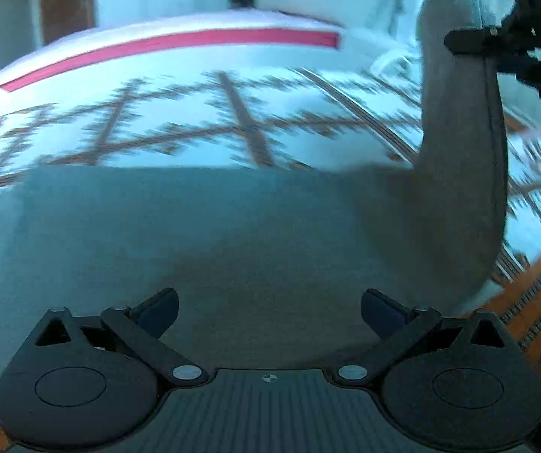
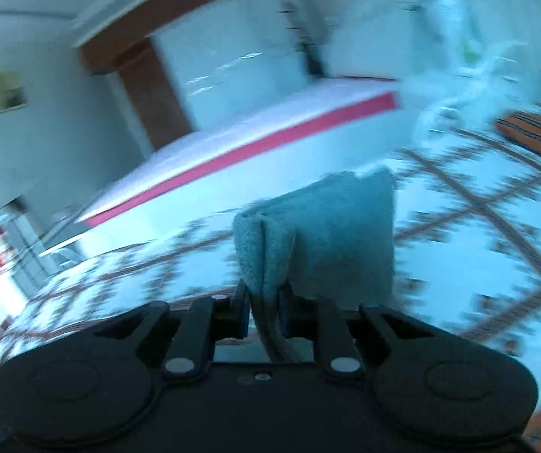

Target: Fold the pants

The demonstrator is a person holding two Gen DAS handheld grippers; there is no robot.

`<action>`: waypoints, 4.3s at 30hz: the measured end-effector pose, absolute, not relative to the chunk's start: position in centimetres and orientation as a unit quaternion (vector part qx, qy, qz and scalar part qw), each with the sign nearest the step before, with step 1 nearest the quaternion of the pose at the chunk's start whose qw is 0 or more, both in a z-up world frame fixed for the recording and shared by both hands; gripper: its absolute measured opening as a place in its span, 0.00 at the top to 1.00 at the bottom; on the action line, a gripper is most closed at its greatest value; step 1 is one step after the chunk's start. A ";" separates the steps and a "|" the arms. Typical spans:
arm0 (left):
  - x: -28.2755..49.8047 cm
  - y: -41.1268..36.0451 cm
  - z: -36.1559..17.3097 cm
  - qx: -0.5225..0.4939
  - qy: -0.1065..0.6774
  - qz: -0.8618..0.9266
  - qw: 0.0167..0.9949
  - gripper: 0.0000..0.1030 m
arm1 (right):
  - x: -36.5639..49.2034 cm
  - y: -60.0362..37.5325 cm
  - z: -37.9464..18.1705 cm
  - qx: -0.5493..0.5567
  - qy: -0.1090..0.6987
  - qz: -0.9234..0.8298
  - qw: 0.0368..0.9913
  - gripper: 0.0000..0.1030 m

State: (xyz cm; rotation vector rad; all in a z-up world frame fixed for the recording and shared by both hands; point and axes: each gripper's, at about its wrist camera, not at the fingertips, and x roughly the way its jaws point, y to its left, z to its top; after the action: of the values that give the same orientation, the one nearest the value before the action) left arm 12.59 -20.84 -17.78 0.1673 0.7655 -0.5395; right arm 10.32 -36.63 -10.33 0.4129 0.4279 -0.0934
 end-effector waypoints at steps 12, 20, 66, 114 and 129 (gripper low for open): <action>20.7 -0.5 -17.3 0.001 0.385 -0.064 0.921 0.00 | 18.4 -18.4 -14.7 0.145 0.288 0.136 0.937 0.94; 21.2 2.1 -19.2 -0.037 0.395 -0.053 0.916 0.00 | 19.7 -13.5 -21.3 0.107 0.383 0.131 0.908 0.92; 17.3 -5.5 -19.3 -0.058 0.387 -0.191 0.900 0.90 | 12.0 -24.1 -20.0 0.057 0.353 -0.020 0.934 0.69; 20.9 19.6 -22.8 -0.322 0.393 0.114 0.854 0.35 | 17.3 -11.7 -19.7 0.001 0.338 0.142 0.930 0.50; 21.2 19.2 -24.4 -0.406 0.345 0.105 0.840 0.79 | 17.0 -11.9 -20.2 -0.007 0.324 0.126 0.938 0.50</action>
State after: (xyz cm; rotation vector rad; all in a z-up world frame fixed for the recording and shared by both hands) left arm 21.17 19.21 -24.37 -0.8586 0.7297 0.2226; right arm 16.99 -11.90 -20.21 -0.0136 0.6624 0.2568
